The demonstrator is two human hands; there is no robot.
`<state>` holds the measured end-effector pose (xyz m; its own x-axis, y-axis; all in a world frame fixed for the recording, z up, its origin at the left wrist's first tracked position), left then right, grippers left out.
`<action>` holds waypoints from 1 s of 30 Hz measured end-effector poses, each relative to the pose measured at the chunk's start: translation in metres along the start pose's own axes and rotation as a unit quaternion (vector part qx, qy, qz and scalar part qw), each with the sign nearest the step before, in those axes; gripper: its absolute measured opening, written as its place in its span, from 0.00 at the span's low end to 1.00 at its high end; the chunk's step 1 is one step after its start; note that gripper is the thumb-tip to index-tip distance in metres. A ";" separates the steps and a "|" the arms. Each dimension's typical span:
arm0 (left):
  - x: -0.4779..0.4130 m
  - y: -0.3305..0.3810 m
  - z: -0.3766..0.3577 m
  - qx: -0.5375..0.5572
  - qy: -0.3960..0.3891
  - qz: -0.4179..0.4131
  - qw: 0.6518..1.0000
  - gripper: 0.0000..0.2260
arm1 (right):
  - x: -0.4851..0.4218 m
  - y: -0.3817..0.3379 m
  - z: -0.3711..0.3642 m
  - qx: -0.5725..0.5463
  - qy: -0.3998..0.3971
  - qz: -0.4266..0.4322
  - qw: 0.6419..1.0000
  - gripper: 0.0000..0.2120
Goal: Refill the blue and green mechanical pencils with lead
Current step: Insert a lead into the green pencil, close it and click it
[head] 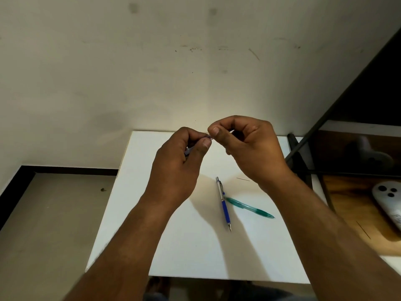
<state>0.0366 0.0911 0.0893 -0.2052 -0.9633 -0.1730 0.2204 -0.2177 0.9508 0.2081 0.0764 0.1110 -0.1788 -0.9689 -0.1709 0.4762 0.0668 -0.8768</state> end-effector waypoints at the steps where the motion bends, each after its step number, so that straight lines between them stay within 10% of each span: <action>1: 0.000 -0.001 -0.001 0.002 -0.003 0.005 1.000 0.05 | 0.000 0.001 -0.001 -0.003 0.002 -0.005 1.000 0.06; 30: 0.007 -0.038 -0.006 -0.057 -0.161 0.083 0.982 0.04 | 0.011 0.064 -0.005 0.049 -0.228 -0.152 0.960 0.07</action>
<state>0.0322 0.0913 0.0502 -0.4433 -0.8918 0.0903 0.3787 -0.0950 0.9206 0.2328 0.0713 0.0507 0.0637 -0.9450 0.3209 0.5440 -0.2367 -0.8050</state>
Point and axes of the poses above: each hand's wrist, its own x-axis away from the middle knuckle, its own z-axis out of the back of the hand, y = z × x, the point moved 6 cm from there along -x, towards the middle knuckle, and after that the axes turned 8 degrees about x, right-handed, at the moved point
